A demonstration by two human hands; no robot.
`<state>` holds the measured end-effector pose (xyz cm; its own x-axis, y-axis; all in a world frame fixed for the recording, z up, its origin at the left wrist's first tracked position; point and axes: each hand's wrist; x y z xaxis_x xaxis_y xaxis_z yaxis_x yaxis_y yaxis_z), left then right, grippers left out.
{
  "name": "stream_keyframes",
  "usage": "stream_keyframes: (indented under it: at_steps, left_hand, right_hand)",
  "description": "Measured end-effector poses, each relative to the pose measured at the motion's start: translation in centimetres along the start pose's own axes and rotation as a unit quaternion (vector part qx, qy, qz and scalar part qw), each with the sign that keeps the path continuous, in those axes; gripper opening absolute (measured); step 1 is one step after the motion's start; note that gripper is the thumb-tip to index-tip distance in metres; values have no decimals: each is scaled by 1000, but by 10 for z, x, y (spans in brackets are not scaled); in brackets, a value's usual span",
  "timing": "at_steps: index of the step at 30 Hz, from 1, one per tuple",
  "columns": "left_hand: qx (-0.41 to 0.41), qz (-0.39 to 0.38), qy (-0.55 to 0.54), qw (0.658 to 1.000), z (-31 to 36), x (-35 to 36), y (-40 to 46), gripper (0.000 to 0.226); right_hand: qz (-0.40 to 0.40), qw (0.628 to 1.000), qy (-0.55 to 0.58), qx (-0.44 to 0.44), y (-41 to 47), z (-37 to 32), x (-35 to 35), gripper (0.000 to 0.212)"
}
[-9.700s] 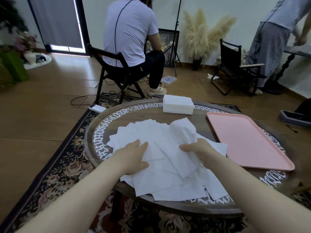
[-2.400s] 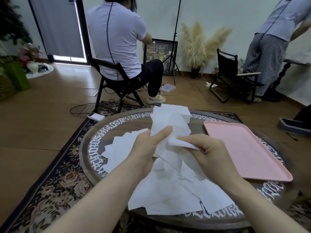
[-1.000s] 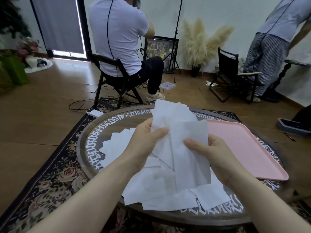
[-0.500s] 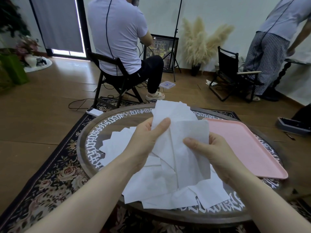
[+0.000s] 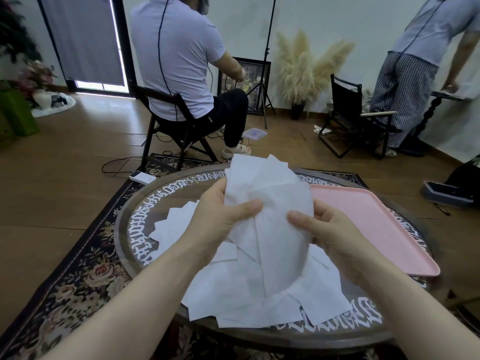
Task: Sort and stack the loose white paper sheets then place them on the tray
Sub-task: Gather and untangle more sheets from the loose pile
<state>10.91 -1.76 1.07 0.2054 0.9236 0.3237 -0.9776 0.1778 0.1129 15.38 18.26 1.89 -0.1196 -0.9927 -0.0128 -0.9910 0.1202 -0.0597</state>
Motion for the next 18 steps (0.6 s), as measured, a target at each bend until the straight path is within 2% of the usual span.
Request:
stream_keyframes:
  at_steps: [3,6,9,11,15,18]
  left_hand:
    - [28,47,3,998,-1,0,1,42]
    - [59,95,19,993,-3,-2,2,32]
    - [65,109,18,992,-4,-2,3,24]
    - [64,116,7,991,-4,-2,4,23]
    - [54,136,-18,989,-2,-1,5,22]
    - [38,121,-31,991,1,-3,5,23]
  right_hand:
    - [-23,999,-12,37,-4,0,-1,50]
    - [-38,995,-82,36,-9,1,1,23]
    - [2,994,-109,-17,-11,4,3,25]
    - [31,995,-87,-35,-10,4,5,27]
    - [94,995,14,-19,-5,3,2,23]
    - [89,991,100,15,-2,1,-2,18]
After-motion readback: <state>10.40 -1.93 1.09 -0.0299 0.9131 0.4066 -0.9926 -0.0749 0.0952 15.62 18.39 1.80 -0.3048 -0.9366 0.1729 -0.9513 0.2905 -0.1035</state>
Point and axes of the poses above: each hand's wrist, its own y-axis towards the middle knuckle, its own x-axis out of the palm, z = x × y, and after that the axes turned 6 degrees about z, right-handed
